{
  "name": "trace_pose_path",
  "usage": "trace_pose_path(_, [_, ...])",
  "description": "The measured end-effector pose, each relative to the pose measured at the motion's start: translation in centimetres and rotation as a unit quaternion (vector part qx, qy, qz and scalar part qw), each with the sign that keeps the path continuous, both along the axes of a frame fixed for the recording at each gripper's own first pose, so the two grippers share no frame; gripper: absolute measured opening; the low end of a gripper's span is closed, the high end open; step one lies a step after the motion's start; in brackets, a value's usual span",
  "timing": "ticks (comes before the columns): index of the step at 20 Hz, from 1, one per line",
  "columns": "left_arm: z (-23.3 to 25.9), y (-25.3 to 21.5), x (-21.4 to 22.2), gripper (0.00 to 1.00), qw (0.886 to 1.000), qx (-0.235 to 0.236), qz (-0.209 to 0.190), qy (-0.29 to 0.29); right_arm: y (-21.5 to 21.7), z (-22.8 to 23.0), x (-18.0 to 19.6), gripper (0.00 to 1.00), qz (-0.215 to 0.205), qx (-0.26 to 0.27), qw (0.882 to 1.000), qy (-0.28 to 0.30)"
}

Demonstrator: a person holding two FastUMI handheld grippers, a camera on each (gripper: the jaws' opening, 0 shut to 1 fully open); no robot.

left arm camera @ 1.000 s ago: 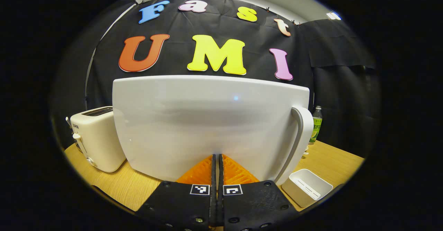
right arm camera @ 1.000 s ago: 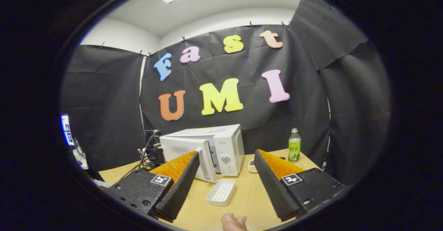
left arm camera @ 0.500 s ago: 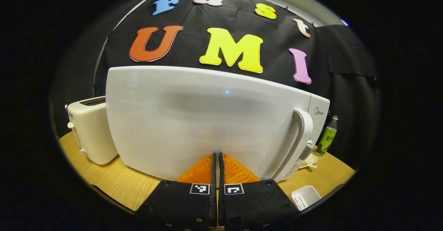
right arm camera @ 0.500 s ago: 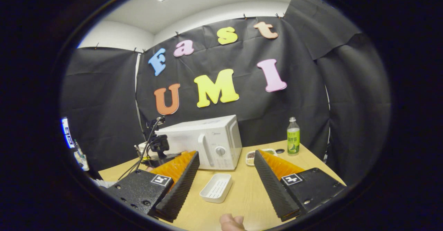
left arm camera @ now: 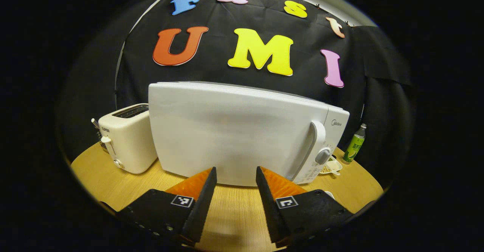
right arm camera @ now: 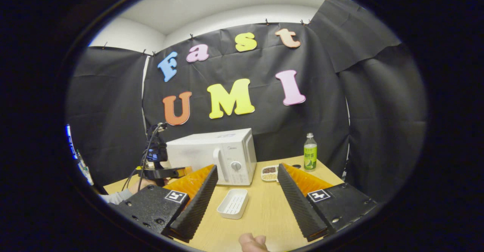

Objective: Open the microwave oven with the left hand, put the food in, and close the microwave oven.

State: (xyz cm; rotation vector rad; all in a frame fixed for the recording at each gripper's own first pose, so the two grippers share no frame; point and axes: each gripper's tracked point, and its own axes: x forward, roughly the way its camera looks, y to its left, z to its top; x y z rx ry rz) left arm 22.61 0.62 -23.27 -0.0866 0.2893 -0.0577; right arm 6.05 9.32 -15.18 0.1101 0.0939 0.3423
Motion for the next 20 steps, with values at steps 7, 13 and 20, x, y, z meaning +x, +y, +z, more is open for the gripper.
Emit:
trace_pose_path(7, [8.7,0.9,-10.6,0.95,0.999,0.024,0.003,-0.033,-1.3,5.5,-4.1,0.92,-0.035,0.014,0.999,-0.023])
trace_pose_path(13, [17.5,2.9,-21.1,0.95,0.993,0.070,0.022,-0.087,-1.6,10.9,-8.2,1.00,-0.031,0.033,0.997,-0.060])
trace_pose_path(20, [22.2,2.7,-30.1,0.95,0.987,0.090,0.038,-0.127,-1.8,13.1,-11.4,0.91,-0.053,-0.011,0.994,-0.096])
